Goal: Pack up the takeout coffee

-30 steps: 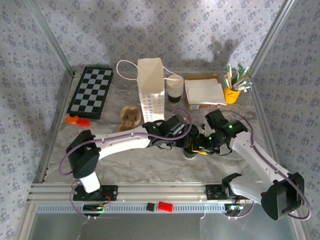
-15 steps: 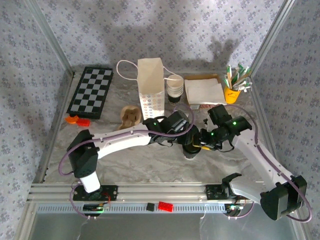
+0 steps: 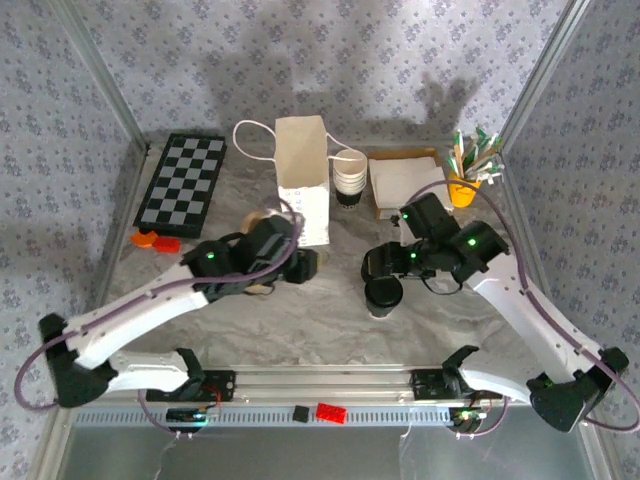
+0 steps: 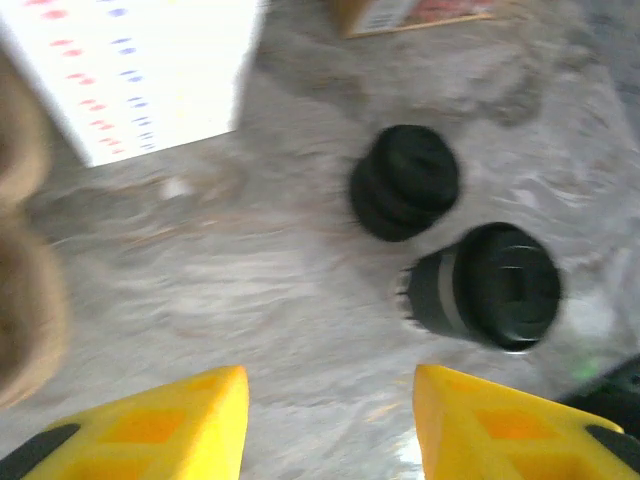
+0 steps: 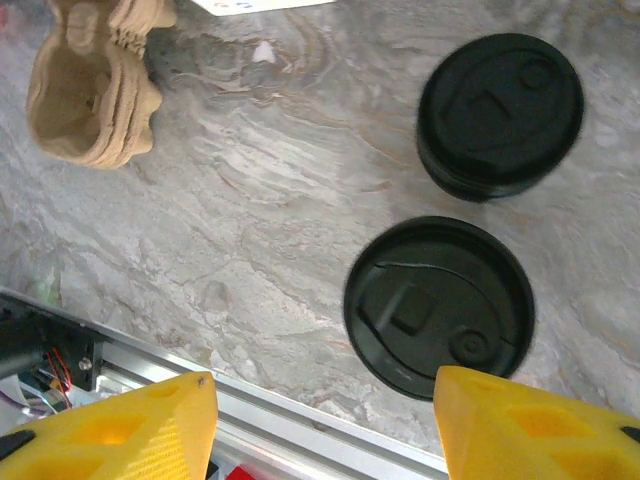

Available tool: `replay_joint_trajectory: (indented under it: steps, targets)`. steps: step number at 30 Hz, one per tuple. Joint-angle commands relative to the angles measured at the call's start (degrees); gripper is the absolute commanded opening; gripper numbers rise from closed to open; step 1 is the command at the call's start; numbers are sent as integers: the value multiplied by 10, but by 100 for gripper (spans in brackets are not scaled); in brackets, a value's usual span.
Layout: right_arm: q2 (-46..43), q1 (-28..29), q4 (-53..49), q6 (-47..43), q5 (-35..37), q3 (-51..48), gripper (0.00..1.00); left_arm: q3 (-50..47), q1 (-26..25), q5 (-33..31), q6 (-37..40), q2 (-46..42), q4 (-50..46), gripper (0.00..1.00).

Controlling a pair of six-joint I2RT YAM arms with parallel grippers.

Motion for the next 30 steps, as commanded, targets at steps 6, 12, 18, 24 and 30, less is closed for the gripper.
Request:
replay_joint_trajectory:
  steps: [6, 12, 18, 24, 30]
  targets:
    - [110, 124, 68, 45, 114, 71, 71, -96, 254, 46, 37, -104, -96, 50]
    - [190, 161, 119, 49, 98, 93, 76, -141, 437, 174, 83, -55, -11, 52]
    - [204, 159, 107, 60, 99, 103, 80, -149, 453, 202, 121, 29, 42, 64]
    - [205, 142, 97, 58, 93, 102, 81, -148, 451, 215, 138, 111, 78, 69]
    - [199, 132, 93, 58, 94, 98, 82, -143, 423, 170, 148, 159, 49, 66]
